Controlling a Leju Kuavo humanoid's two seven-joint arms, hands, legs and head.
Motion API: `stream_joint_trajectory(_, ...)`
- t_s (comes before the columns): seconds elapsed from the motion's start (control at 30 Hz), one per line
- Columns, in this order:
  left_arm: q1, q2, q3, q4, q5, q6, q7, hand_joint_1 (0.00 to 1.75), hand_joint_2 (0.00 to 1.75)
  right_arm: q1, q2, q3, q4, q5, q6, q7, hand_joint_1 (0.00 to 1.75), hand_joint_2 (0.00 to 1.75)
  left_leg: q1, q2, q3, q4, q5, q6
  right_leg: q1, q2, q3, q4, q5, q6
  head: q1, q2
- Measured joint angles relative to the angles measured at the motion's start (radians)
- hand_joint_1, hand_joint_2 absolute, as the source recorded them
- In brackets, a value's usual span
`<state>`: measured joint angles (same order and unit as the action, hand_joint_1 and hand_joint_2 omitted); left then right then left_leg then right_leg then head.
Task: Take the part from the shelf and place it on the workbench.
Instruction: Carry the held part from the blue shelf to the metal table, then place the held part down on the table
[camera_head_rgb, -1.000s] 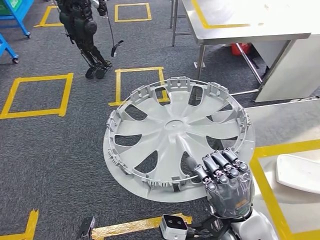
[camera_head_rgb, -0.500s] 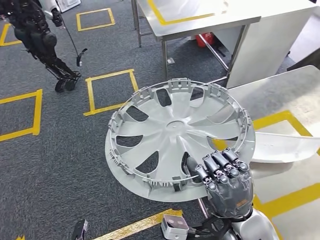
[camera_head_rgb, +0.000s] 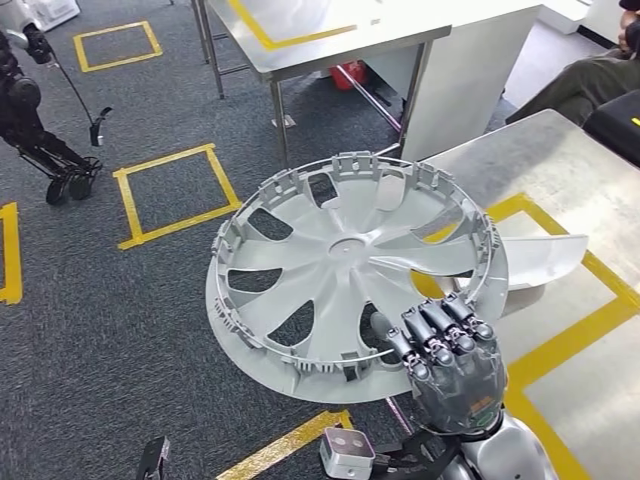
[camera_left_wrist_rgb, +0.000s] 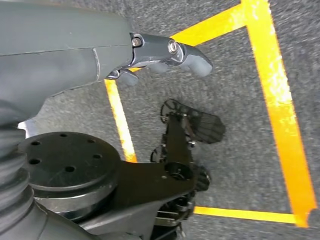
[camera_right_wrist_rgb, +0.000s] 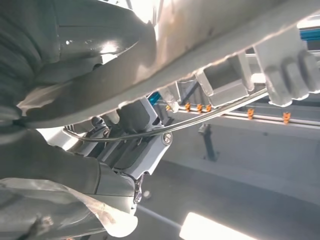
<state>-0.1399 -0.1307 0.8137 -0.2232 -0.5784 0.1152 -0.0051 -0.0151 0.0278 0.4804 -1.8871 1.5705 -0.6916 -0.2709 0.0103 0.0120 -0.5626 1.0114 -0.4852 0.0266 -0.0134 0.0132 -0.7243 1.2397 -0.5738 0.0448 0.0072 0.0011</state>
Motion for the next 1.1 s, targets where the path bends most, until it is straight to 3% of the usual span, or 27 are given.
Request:
stream_joint_trajectory(0.03, 0.003, 0.001, 0.000, 0.000, -0.002, 0.000, 0.002, 0.00, 1.75, -0.003, 0.000, 0.002, 0.006, 0.000, 0.000, 0.001, 1.75, 1.75, -0.002, 0.015, -0.001, 0.000, 0.000, 0.000, 0.000, -0.005, -0.019, 0.045, -0.013, 0.001, 0.000, 0.000)
stream_joint_trajectory(0.07, 0.005, 0.002, 0.000, 0.000, -0.004, 0.000, 0.003, 0.00, 1.75, -0.003, 0.000, 0.004, 0.012, 0.000, 0.000, 0.003, 1.75, 1.75, -0.003, 0.028, -0.001, 0.001, 0.000, 0.001, 0.000, -0.009, -0.019, 0.054, -0.007, 0.001, 0.000, 0.000)
stream_joint_trajectory(0.1, 0.005, 0.003, 0.000, 0.000, -0.006, 0.000, 0.004, 0.00, 1.75, -0.004, 0.000, 0.005, 0.018, 0.000, 0.000, 0.004, 1.75, 1.75, -0.004, 0.041, -0.001, 0.001, 0.000, 0.000, 0.000, -0.014, 0.002, 0.022, 0.014, -0.001, 0.000, 0.000)
stream_joint_trajectory(0.13, 0.005, 0.003, 0.000, 0.000, -0.007, 0.000, 0.004, 0.00, 1.75, -0.005, 0.000, 0.006, 0.023, 0.000, 0.000, 0.005, 1.75, 1.75, -0.004, 0.052, -0.001, 0.001, -0.001, 0.000, 0.001, -0.026, 0.040, -0.044, 0.045, -0.004, 0.000, 0.000)
stream_joint_trajectory(0.17, 0.004, 0.004, -0.001, 0.000, -0.008, 0.001, 0.004, 0.00, 1.75, -0.007, 0.000, 0.008, 0.027, 0.000, 0.000, 0.007, 1.75, 1.75, -0.006, 0.062, 0.000, 0.002, -0.002, -0.002, 0.005, -0.053, 0.082, -0.117, 0.066, -0.007, 0.000, 0.000)
stream_joint_trajectory(0.23, 0.004, 0.004, -0.001, 0.000, -0.013, 0.004, 0.004, 0.00, 1.75, -0.015, 0.000, 0.013, 0.033, 0.000, 0.000, 0.014, 1.75, 1.75, -0.012, 0.081, 0.000, 0.004, -0.003, -0.008, 0.013, -0.089, 0.136, -0.214, 0.086, -0.018, -0.001, 0.000)
stream_joint_trajectory(0.27, 0.004, 0.004, -0.002, 0.000, -0.018, 0.006, 0.004, 0.00, 1.75, -0.019, 0.000, 0.015, 0.035, 0.000, 0.000, 0.019, 1.75, 1.75, -0.015, 0.090, 0.000, 0.005, -0.004, -0.012, 0.017, -0.093, 0.141, -0.226, 0.084, -0.023, -0.002, 0.000)
stream_joint_trajectory(0.33, 0.003, 0.004, -0.006, 0.000, -0.030, 0.008, 0.004, 0.00, 1.75, -0.021, 0.000, 0.017, 0.037, 0.000, 0.000, 0.029, 1.75, 1.75, -0.014, 0.103, 0.001, 0.006, -0.006, -0.022, 0.016, -0.067, 0.139, -0.229, 0.091, -0.033, -0.003, 0.000)
stream_joint_trajectory(0.4, 0.000, 0.003, -0.014, 0.000, -0.041, 0.008, 0.004, 0.00, 1.75, -0.022, 0.000, 0.017, 0.038, 0.000, 0.000, 0.035, 1.75, 1.75, -0.009, 0.063, -0.010, 0.039, -0.035, -0.033, 0.012, -0.044, 0.138, -0.234, 0.099, -0.045, -0.004, 0.000)
stream_joint_trajectory(0.47, 0.000, 0.004, -0.020, 0.000, -0.051, 0.008, 0.003, 0.00, 1.75, -0.021, 0.000, 0.017, 0.038, 0.000, 0.000, 0.036, 1.75, 1.75, -0.005, 0.010, -0.053, 0.146, -0.099, -0.039, 0.010, -0.021, 0.137, -0.236, 0.103, -0.052, -0.008, 0.000)
stream_joint_trajectory(0.53, 0.002, 0.004, -0.026, 0.000, -0.059, 0.008, 0.002, 0.00, 1.75, -0.019, 0.000, 0.016, 0.038, 0.000, 0.000, 0.034, 1.75, 1.75, -0.005, -0.002, -0.103, 0.264, -0.144, -0.039, 0.011, 0.007, 0.136, -0.235, 0.104, -0.054, -0.010, 0.000)
stream_joint_trajectory(0.57, 0.003, 0.003, -0.029, 0.000, -0.063, 0.009, 0.002, 0.00, 1.75, -0.017, 0.000, 0.016, 0.038, 0.000, 0.000, 0.032, 1.75, 1.75, -0.005, -0.003, -0.113, 0.284, -0.142, -0.039, 0.011, 0.022, 0.136, -0.234, 0.105, -0.055, -0.010, 0.000)
stream_joint_trajectory(0.6, 0.002, 0.003, -0.033, 0.000, -0.066, 0.009, 0.002, 0.00, 1.75, -0.015, 0.000, 0.016, 0.038, 0.000, 0.000, 0.030, 1.75, 1.75, -0.004, -0.006, -0.105, 0.264, -0.118, -0.038, 0.011, 0.037, 0.136, -0.232, 0.105, -0.054, -0.010, 0.000)
stream_joint_trajectory(0.63, 0.001, 0.004, -0.036, 0.000, -0.068, 0.009, 0.001, 0.00, 1.75, -0.015, 0.000, 0.016, 0.038, 0.000, 0.000, 0.027, 1.75, 1.75, -0.003, -0.013, -0.081, 0.210, -0.081, -0.037, 0.010, 0.051, 0.136, -0.230, 0.105, -0.054, -0.010, 0.000)
stream_joint_trajectory(0.7, -0.002, 0.004, -0.043, 0.000, -0.074, 0.010, 0.001, 0.00, 1.75, -0.015, 0.000, 0.015, 0.038, 0.000, 0.000, 0.022, 1.75, 1.75, 0.004, -0.056, -0.025, 0.083, -0.024, -0.033, 0.010, 0.078, 0.132, -0.223, 0.104, -0.049, -0.009, 0.000)
stream_joint_trajectory(0.77, -0.004, 0.003, -0.049, 0.000, -0.080, 0.011, 0.002, 0.00, 1.75, -0.015, 0.000, 0.015, 0.037, 0.000, 0.000, 0.019, 1.75, 1.75, 0.006, -0.087, -0.004, 0.027, -0.014, -0.029, 0.007, 0.100, 0.119, -0.219, 0.108, -0.036, -0.009, 0.000)
stream_joint_trajectory(0.83, -0.005, 0.001, -0.055, 0.000, -0.085, 0.012, 0.002, 0.00, 1.75, -0.011, 0.000, 0.014, 0.037, 0.000, 0.000, 0.017, 1.75, 1.75, 0.004, -0.072, -0.005, 0.021, -0.013, -0.020, 0.003, 0.118, 0.107, -0.220, 0.114, -0.022, -0.009, 0.000)
stream_joint_trajectory(0.87, -0.006, 0.001, -0.058, 0.000, -0.087, 0.013, 0.002, 0.00, 1.75, -0.009, 0.000, 0.014, 0.037, 0.000, 0.000, 0.016, 1.75, 1.75, 0.004, -0.061, -0.005, 0.017, -0.010, -0.014, 0.003, 0.109, 0.101, -0.216, 0.111, -0.017, -0.008, 0.000)
stream_joint_trajectory(0.9, -0.008, 0.000, -0.061, 0.000, -0.089, 0.013, 0.002, 0.00, 1.75, -0.007, 0.000, 0.013, 0.037, 0.000, 0.000, 0.015, 1.75, 1.75, 0.004, -0.049, -0.004, 0.012, -0.006, -0.007, 0.004, 0.085, 0.088, -0.197, 0.099, -0.013, -0.005, 0.000)
stream_joint_trajectory(0.97, -0.009, -0.001, -0.066, 0.000, -0.094, 0.014, 0.003, 0.00, 1.75, -0.005, 0.000, 0.013, 0.037, 0.000, 0.000, 0.011, 1.75, 1.75, 0.002, -0.023, -0.004, 0.007, -0.003, 0.003, 0.007, 0.021, 0.039, -0.099, 0.047, -0.008, 0.001, 0.000)
stream_joint_trajectory(1.0, -0.007, -0.001, -0.068, 0.000, -0.096, 0.014, 0.004, 0.00, 1.75, -0.004, 0.000, 0.012, 0.037, 0.000, 0.000, 0.009, 1.75, 1.75, -0.001, -0.009, -0.004, 0.007, -0.004, 0.006, 0.006, 0.003, 0.006, -0.029, 0.017, -0.005, 0.003, 0.000)
stream_joint_trajectory(1.07, -0.003, -0.001, -0.073, 0.000, -0.100, 0.015, 0.005, 0.00, 1.75, 0.000, -0.001, 0.011, 0.037, 0.000, 0.000, 0.008, 1.75, 1.75, -0.004, 0.020, -0.005, 0.007, -0.005, 0.008, 0.004, -0.006, -0.034, 0.058, -0.007, -0.002, 0.003, 0.000)
stream_joint_trajectory(1.1, -0.003, -0.001, -0.074, 0.000, -0.101, 0.015, 0.006, 0.00, 1.75, 0.001, -0.002, 0.010, 0.037, 0.000, 0.000, 0.007, 1.75, 1.75, -0.005, 0.033, -0.005, 0.007, -0.006, 0.008, 0.003, -0.008, -0.026, 0.046, 0.007, -0.002, 0.003, 0.000)
